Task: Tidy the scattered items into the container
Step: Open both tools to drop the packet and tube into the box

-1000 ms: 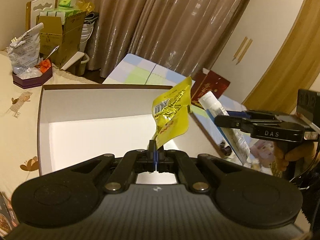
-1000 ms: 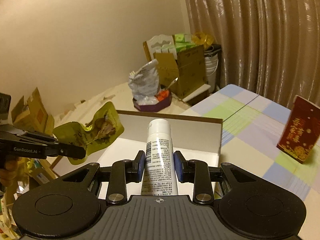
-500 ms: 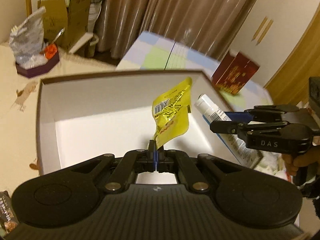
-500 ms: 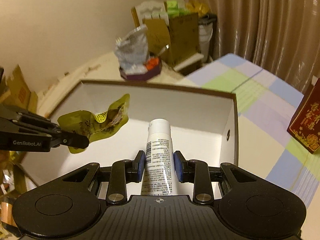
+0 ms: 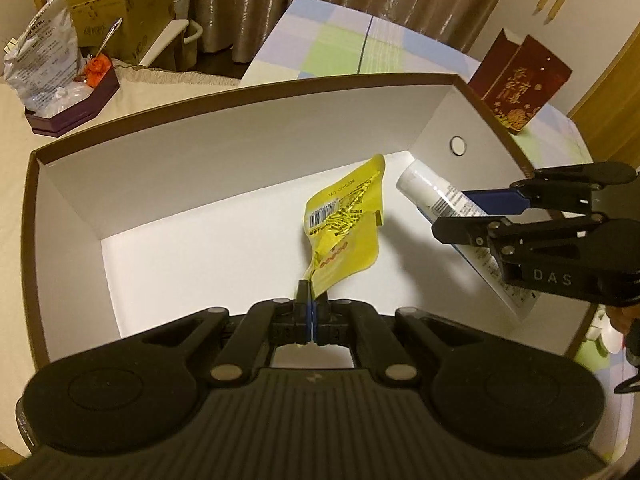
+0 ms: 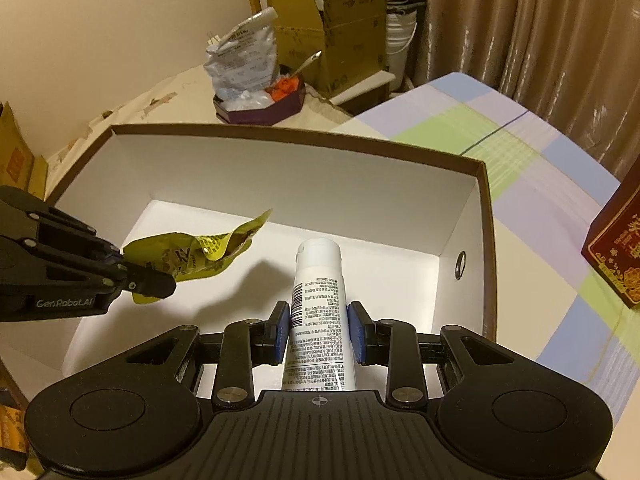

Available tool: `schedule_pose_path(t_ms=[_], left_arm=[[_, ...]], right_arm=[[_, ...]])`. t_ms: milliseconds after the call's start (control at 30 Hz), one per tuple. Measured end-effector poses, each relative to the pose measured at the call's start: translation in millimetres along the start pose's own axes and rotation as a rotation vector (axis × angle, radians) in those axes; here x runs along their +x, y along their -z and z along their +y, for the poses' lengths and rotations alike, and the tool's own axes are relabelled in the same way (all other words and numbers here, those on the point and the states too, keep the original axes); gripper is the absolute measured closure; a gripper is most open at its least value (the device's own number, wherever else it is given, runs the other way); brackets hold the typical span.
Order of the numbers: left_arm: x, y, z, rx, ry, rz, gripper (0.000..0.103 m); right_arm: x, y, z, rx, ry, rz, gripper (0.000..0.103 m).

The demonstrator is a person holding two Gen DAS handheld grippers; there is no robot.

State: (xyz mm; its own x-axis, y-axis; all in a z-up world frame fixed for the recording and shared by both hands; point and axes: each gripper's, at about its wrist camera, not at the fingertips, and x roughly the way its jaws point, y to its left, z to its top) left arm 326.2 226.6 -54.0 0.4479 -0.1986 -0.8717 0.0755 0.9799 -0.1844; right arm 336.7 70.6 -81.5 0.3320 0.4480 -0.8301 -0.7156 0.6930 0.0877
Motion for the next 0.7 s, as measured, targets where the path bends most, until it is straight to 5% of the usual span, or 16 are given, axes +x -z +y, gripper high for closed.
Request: schedule_pose_path(t_ms=[133, 200, 233, 267, 300, 700], left_arm=[[11, -5, -1, 0.010, -0.054, 0.033, 0.101], [13, -6, -3, 0.018, -0.091, 0.037, 0.081], [14, -5, -5, 0.031, -0.104, 0.040, 0.079], [14, -4, -6, 0.040, -0.114, 0.042, 0.078], [14, -4, -6, 0.042, -0.117, 0.046, 0.075], [-11, 3, -17, 0.053, -0.154, 0.023, 0.052]], right_arm=[[4, -3, 7, -0.054, 0.013, 0.029, 0.069], [2, -3, 10, -0.087, 0.005, 0.025, 0.067], [0, -2, 10, -0.090, -0.008, 0.032, 0.058], [-2, -2, 10, -0.093, -0.010, 0.031, 0.016], [-7, 1, 12, -0.108, 0.002, -0.003, 0.002], [-44, 15, 30, -0.196, 0.026, -0.023, 0.002]])
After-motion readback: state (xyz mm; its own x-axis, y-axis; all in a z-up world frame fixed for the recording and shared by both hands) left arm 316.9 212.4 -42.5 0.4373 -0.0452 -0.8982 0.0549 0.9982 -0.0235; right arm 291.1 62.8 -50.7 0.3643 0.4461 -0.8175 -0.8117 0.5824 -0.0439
